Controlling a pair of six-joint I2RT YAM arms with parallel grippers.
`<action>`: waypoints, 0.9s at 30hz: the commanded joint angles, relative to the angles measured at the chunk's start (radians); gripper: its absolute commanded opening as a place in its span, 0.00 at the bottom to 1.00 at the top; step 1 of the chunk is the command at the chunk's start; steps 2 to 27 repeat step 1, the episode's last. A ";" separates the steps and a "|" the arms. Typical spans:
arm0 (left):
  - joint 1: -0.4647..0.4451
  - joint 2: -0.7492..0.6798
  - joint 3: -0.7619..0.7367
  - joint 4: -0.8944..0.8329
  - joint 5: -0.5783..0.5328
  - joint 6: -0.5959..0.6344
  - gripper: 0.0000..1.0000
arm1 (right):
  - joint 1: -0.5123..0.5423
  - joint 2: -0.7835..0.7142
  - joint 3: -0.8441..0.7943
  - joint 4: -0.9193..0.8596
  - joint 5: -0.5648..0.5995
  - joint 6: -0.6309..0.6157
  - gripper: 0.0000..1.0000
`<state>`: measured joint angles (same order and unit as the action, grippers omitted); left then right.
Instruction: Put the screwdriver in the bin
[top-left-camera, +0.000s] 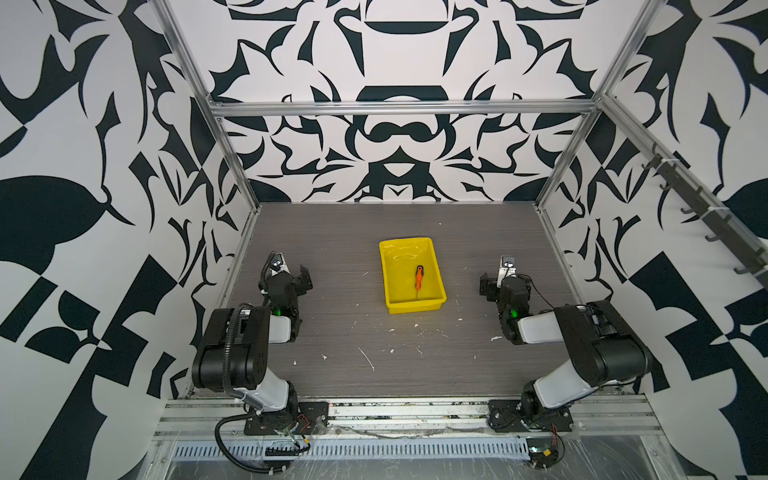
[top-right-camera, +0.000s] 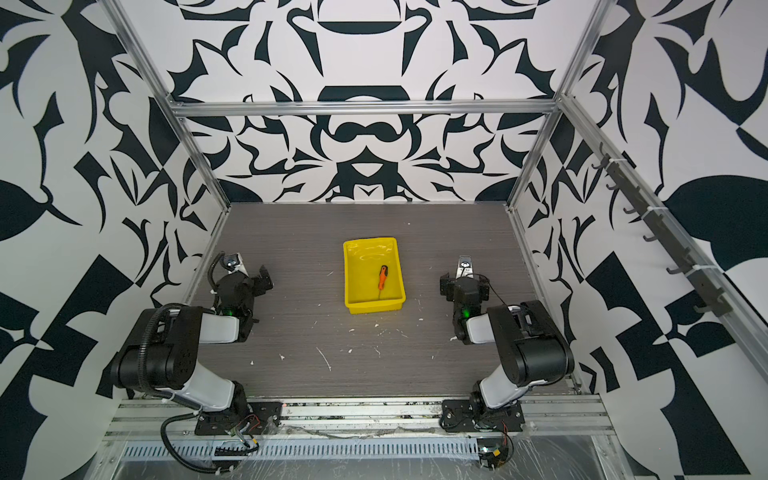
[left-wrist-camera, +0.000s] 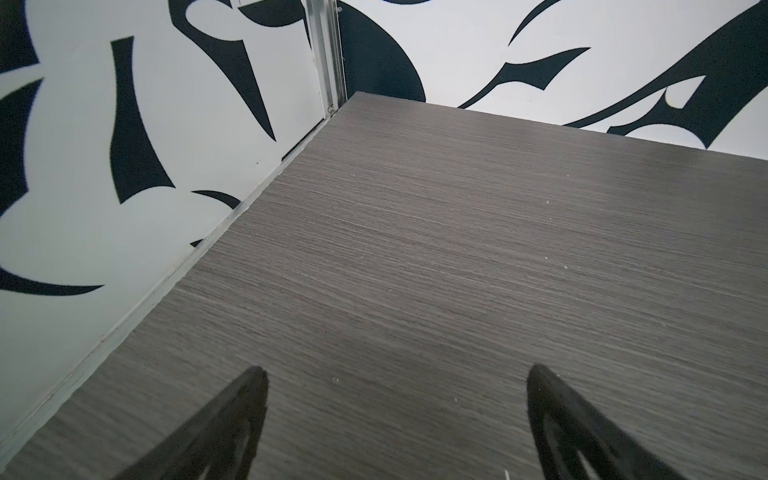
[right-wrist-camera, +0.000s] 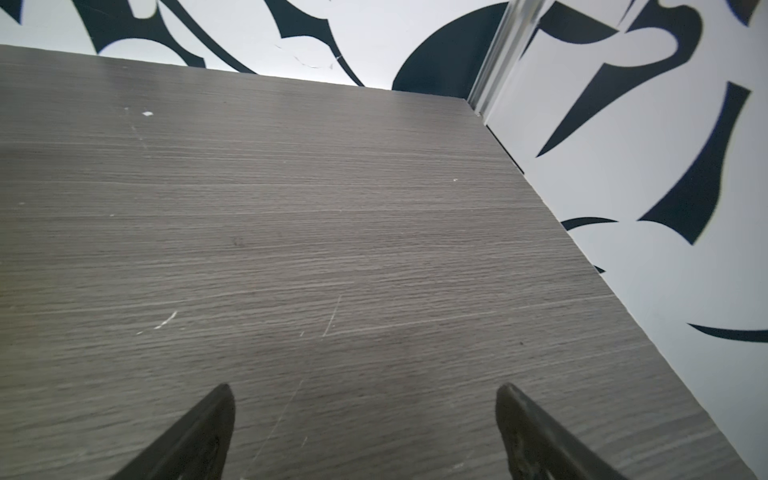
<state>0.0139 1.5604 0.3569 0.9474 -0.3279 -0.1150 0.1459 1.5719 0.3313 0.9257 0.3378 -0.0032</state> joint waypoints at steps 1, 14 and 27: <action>0.002 -0.003 0.006 -0.007 0.009 0.005 1.00 | -0.002 -0.010 0.003 0.043 -0.025 -0.013 1.00; 0.002 -0.003 0.006 -0.007 0.009 0.005 1.00 | -0.002 -0.010 0.003 0.043 -0.025 -0.013 1.00; 0.002 -0.003 0.006 -0.007 0.009 0.005 1.00 | -0.002 -0.010 0.003 0.043 -0.025 -0.013 1.00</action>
